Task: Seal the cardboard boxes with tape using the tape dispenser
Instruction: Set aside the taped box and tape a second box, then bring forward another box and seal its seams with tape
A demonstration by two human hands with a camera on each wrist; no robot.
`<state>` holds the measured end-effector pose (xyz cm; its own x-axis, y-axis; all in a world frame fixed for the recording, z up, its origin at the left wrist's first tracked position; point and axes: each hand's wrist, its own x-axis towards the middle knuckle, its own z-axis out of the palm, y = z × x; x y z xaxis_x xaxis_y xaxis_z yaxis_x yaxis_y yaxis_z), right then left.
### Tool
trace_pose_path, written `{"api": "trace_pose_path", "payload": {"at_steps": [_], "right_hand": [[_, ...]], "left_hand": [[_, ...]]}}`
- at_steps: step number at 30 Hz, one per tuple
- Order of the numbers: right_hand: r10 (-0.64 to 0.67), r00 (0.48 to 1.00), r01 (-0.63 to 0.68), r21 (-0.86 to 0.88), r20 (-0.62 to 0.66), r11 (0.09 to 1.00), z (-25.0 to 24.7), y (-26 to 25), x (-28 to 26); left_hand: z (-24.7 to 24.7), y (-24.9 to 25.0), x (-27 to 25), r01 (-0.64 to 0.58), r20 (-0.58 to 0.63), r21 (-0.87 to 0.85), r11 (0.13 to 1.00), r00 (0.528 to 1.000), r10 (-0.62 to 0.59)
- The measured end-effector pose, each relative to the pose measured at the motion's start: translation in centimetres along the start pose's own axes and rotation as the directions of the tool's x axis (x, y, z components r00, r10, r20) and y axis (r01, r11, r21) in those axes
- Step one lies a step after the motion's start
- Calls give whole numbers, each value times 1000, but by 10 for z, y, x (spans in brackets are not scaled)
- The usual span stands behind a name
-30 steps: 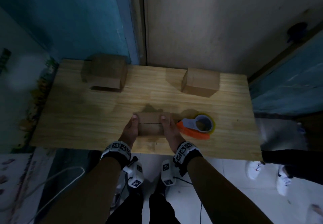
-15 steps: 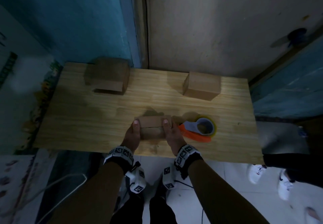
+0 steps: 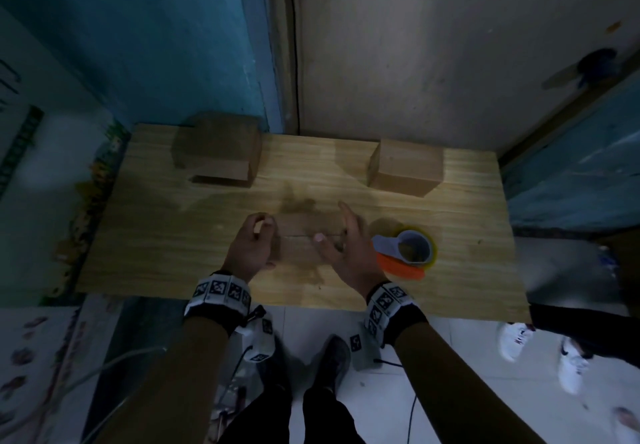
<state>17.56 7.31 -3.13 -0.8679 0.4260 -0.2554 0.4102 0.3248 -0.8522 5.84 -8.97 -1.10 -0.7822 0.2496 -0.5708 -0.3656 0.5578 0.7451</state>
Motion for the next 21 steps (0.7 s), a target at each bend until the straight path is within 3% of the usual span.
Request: {"api": "trace_pose_path", "payload": {"at_steps": [2, 6, 8, 11, 13, 17, 21], "right_hand": [[-68, 997, 71, -63, 43, 996, -12, -7, 6], [-52, 991, 71, -155, 126, 985, -36, -18, 25], [-26, 995, 43, -178, 100, 983, -46, -20, 37], [33, 999, -28, -138, 36, 990, -62, -25, 59], [90, 996, -91, -127, -7, 988, -72, -24, 76], [103, 988, -124, -184, -118, 975, -76, -23, 107], [50, 983, -96, -260, -178, 961, -66, -27, 131]], "left_hand": [[-3, 4, 6, -25, -20, -18, 1000, 1000, 25], [-2, 14, 12, -141, -48, -87, 986, 989, 138], [1, 18, 13, -186, -34, -209, 960, 982, 183], [1, 18, 19, -127, -29, -379, 917, 992, 125], [-2, 13, 27, -145, -77, -294, 945, 989, 128], [-10, 11, 47, -260, -172, -30, 965, 953, 251], [-18, 22, 67, -348, -199, 26, 937, 917, 346]]}}
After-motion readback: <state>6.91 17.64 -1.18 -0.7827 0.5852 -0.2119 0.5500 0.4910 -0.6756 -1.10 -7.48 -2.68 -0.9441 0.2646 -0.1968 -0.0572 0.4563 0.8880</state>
